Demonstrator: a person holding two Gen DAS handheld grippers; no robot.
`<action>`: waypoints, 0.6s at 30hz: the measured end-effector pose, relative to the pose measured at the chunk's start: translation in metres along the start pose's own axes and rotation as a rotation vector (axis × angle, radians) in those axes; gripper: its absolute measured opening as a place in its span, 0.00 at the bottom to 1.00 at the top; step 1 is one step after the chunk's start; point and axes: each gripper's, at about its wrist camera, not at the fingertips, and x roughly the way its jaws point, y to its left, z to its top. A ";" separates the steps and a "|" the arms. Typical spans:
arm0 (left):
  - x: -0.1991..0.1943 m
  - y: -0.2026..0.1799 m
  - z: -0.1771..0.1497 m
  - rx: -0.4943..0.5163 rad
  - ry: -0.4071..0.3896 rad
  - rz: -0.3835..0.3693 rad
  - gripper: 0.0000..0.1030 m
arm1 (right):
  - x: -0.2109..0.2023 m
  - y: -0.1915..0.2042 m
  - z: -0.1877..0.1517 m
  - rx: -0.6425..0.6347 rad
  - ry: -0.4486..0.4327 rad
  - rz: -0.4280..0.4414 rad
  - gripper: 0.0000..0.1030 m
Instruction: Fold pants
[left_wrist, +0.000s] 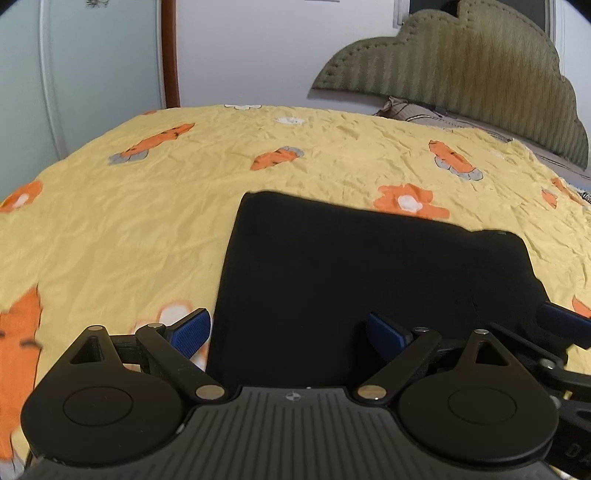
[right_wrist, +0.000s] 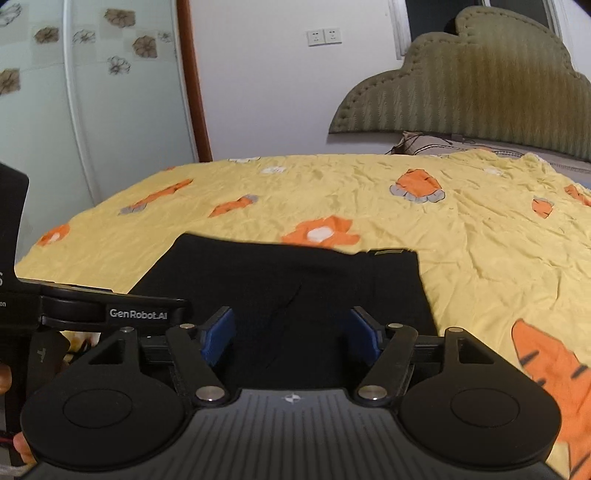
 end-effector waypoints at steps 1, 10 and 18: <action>-0.003 0.002 -0.006 -0.002 -0.002 0.006 0.92 | -0.001 0.003 -0.003 -0.003 0.004 -0.003 0.66; -0.019 0.011 -0.030 0.002 -0.074 0.012 0.96 | -0.008 0.018 -0.037 -0.063 -0.038 -0.031 0.71; -0.016 0.020 -0.041 -0.050 -0.097 -0.018 1.00 | -0.010 0.018 -0.047 -0.054 -0.081 -0.057 0.86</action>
